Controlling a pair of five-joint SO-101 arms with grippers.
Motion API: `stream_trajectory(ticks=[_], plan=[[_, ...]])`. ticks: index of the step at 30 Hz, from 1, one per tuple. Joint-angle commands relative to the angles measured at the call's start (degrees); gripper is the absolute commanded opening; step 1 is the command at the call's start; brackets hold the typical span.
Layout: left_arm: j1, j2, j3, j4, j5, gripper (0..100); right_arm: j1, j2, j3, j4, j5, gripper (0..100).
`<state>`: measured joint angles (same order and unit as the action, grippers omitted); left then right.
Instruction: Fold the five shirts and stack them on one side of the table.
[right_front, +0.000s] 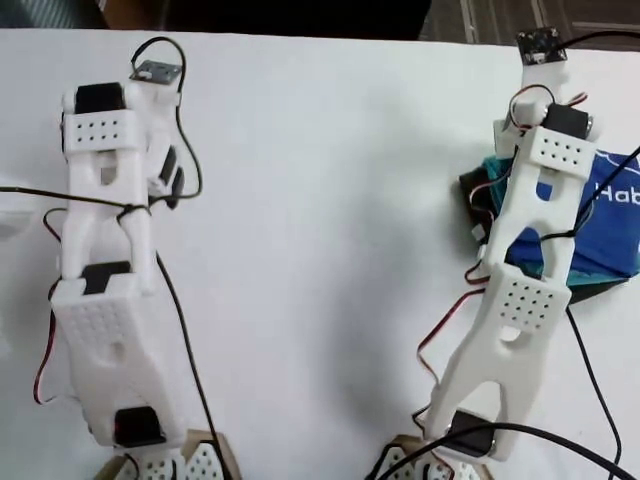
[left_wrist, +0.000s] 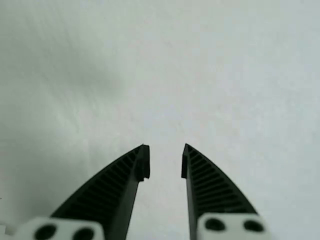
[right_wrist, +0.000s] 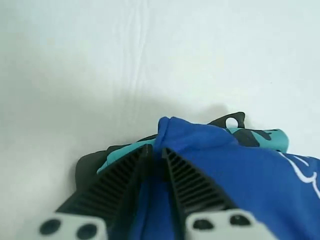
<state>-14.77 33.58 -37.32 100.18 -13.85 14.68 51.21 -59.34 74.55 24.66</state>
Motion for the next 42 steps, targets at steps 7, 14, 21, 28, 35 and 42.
stream_trajectory(ticks=[7,14,21,28,35,42], plan=[[0.1,-4.8,-0.7,-0.1,-0.5,13,0.3,-0.8,-0.3,4.2,0.1,2.1],[0.1,-4.7,-0.5,-0.3,-0.5,13,-1.1,-4.4,-0.2,7.1,6.2,2.1],[0.1,-4.7,-0.7,-0.3,-0.5,13,-2.9,-8.0,0.1,10.2,9.2,2.1],[0.1,-4.3,-0.6,-0.4,-0.6,13,-2.3,-7.7,0.2,6.3,5.7,3.4],[-0.7,-4.7,-0.6,-0.2,-0.6,13,-2.2,-4.0,0.0,0.6,4.1,20.9],[-3.8,-4.8,-0.6,-0.1,-0.6,13,-0.1,3.1,-0.2,-4.0,4.1,16.8]])
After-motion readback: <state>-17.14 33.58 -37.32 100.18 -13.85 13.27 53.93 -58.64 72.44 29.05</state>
